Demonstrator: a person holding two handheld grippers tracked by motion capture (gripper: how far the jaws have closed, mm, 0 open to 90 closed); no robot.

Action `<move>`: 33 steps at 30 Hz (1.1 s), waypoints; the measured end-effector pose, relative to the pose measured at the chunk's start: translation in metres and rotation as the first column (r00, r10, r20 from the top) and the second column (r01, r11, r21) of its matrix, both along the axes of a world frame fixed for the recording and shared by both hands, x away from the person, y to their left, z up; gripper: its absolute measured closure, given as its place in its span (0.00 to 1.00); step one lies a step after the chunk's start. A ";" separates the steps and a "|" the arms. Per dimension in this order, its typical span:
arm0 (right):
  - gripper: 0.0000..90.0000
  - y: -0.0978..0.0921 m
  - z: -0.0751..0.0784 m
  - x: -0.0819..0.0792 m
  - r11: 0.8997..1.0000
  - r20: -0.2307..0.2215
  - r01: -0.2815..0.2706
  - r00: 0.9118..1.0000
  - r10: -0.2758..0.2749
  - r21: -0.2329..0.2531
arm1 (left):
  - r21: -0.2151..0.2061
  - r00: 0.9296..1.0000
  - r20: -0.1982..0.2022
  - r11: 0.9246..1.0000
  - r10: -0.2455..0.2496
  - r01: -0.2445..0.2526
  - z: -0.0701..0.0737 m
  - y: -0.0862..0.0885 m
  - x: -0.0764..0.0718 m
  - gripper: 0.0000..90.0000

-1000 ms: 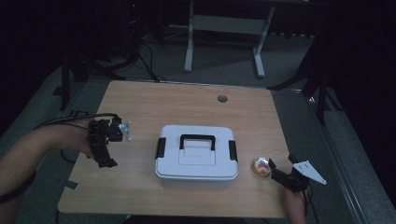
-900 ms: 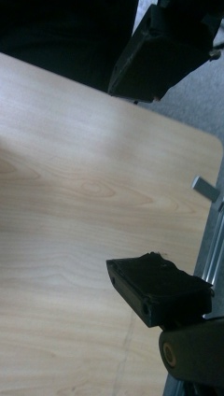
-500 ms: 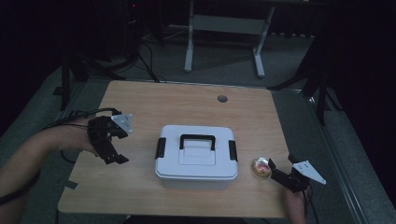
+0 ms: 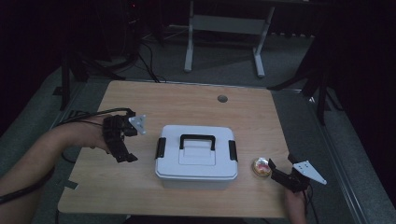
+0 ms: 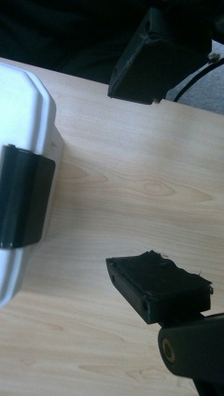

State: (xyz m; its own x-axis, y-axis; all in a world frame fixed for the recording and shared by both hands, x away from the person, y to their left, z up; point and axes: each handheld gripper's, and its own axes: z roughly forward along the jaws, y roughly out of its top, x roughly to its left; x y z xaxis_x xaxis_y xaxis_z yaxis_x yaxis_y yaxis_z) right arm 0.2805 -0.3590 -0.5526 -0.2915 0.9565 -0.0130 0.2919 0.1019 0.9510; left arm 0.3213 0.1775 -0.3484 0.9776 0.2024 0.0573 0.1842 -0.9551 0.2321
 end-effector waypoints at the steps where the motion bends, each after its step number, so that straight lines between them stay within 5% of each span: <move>1: 0.15 0.000 0.000 0.000 1.000 0.000 0.000 1.000 0.000 0.000 | 0.011 1.000 -0.002 1.000 -0.005 0.005 -0.001 -0.003 0.001 0.17; 23: 0.15 -0.001 0.000 -0.001 1.000 0.002 -0.007 1.000 0.007 0.018 | 0.025 0.991 -0.021 0.991 -0.133 0.134 -0.009 -0.078 0.025 0.19; 33: 0.15 -0.002 0.000 -0.001 1.000 0.001 -0.008 1.000 0.008 0.025 | 0.042 0.988 -0.034 0.988 -0.150 0.151 -0.010 -0.100 0.036 0.19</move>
State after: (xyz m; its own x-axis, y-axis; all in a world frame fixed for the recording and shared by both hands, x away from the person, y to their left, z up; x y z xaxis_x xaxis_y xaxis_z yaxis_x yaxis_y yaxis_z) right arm 0.2790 -0.3608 -0.5527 -0.2994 0.9541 0.0108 0.2902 0.0803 0.9536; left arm 0.3572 0.0776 -0.3588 0.9982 0.0508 0.0327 0.0439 -0.9817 0.1855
